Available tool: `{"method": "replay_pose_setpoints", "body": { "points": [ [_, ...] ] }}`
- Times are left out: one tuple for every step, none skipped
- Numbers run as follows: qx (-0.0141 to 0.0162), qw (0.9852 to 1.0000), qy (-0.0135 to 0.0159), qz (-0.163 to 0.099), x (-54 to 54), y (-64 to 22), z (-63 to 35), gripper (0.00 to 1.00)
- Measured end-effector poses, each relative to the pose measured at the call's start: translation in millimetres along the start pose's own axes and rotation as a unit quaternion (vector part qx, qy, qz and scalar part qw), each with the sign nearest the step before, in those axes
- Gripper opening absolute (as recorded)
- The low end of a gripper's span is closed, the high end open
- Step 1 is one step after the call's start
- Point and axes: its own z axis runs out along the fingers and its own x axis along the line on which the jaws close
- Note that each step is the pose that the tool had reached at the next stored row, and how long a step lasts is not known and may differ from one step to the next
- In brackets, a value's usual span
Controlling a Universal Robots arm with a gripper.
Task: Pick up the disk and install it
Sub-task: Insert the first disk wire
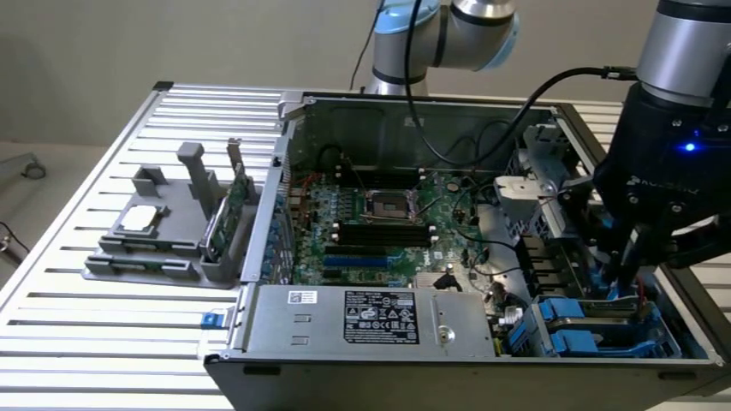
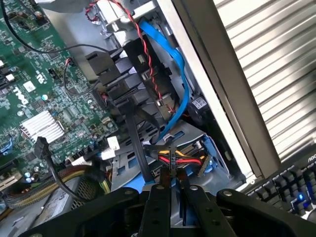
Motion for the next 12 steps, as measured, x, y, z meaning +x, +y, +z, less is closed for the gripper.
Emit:
{"method": "replay_pose_setpoints", "body": {
  "points": [
    [0.0018, 1.0, -0.0003, 0.004, 0.2, 0.1, 1.1, 0.17],
    [0.0038, 1.0, -0.0006, 0.008, 0.4, 0.2, 1.9, 0.17],
    [0.0053, 0.9999, -0.0009, 0.01, 0.4, 0.2, 2.1, 0.17],
    [0.0061, 0.9999, -0.001, 0.012, 0.4, 0.2, 2.0, 0.17],
    [0.0065, 0.9999, -0.001, 0.013, 0.4, 0.1, 2.0, 0.18],
    [0.0068, 0.9999, -0.001, 0.014, 0.4, 0.1, 2.1, 0.18],
    [0.0069, 0.9999, -0.0009, 0.015, 0.4, 0.2, 2.2, 0.24],
    [0.0072, 0.9999, -0.001, 0.015, 0.5, 0.2, 2.2, 0.24],
    [0.0075, 0.9998, -0.001, 0.016, 0.5, 0.2, 2.2, 0.31],
    [0.0079, 0.9998, -0.0012, 0.016, 0.5, 0.2, 2.3, 0.31],
    [0.0085, 0.9998, -0.0014, 0.017, 0.5, 0.2, 2.3, 0.37],
    [0.0094, 0.9998, -0.0016, 0.018, 0.5, 0.2, 2.3, 0.37]
  ]
}}
